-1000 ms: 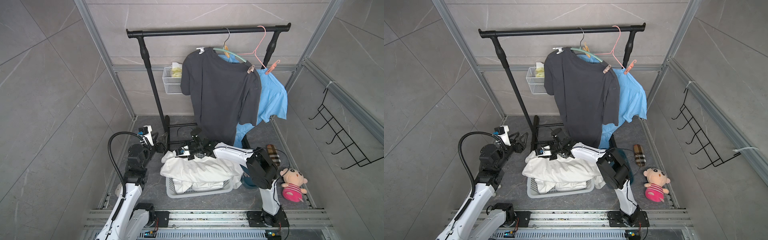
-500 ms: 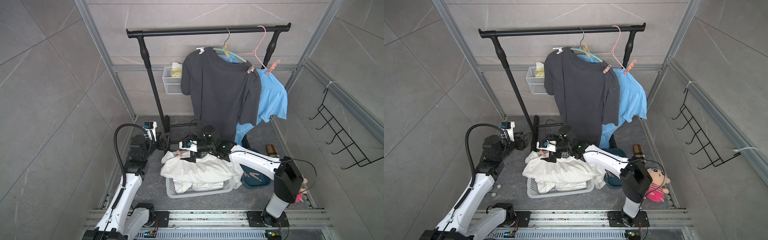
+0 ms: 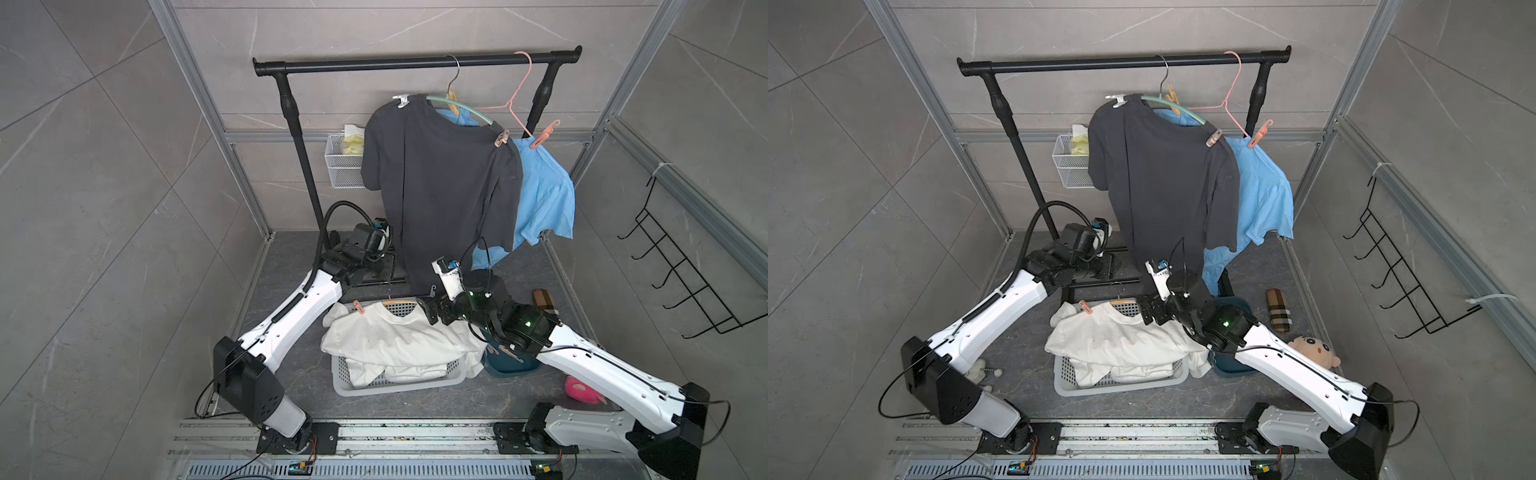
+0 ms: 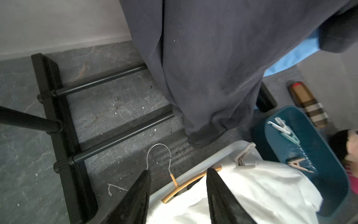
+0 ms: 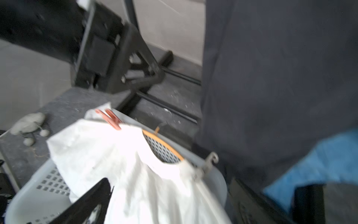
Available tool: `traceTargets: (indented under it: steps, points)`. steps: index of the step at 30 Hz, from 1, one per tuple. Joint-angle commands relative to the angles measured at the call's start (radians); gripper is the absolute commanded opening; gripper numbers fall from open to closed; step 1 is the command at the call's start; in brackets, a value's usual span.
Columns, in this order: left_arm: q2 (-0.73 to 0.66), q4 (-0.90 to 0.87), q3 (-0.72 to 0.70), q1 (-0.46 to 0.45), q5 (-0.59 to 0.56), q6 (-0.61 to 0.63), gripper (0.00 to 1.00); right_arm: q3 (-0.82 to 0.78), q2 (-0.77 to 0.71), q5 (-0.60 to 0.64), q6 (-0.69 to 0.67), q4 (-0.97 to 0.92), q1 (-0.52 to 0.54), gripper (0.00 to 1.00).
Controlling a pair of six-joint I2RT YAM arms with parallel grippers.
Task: Use clothespins to secure the t-shirt on both sides of the hanger
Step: Pick up the hanger from the basket.
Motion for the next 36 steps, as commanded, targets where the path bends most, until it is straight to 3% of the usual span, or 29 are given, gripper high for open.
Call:
traceTargets:
  steps: [1,3,9,25,33,36]
  points:
    - [0.116,-0.152,0.083,-0.052,-0.186,-0.151,0.54,-0.088,-0.115,0.229,0.264,-0.152,0.001,0.91]
    - [0.184,-0.167,0.123,-0.053,-0.175,-0.213,0.54,-0.107,-0.162,0.304,0.303,-0.217,0.0,0.87]
    - [0.318,-0.234,0.214,-0.054,-0.178,-0.244,0.51,-0.125,-0.209,0.339,0.322,-0.294,0.0,0.83]
    - [0.422,-0.228,0.227,-0.055,-0.13,-0.25,0.45,-0.128,-0.168,0.327,0.339,-0.253,-0.001,0.77]
    - [0.409,-0.177,0.193,-0.056,-0.111,-0.236,0.23,-0.127,-0.166,0.335,0.332,-0.263,0.0,0.76]
    - [0.393,-0.161,0.18,-0.057,-0.106,-0.208,0.08,-0.128,-0.171,0.335,0.32,-0.259,-0.001,0.75]
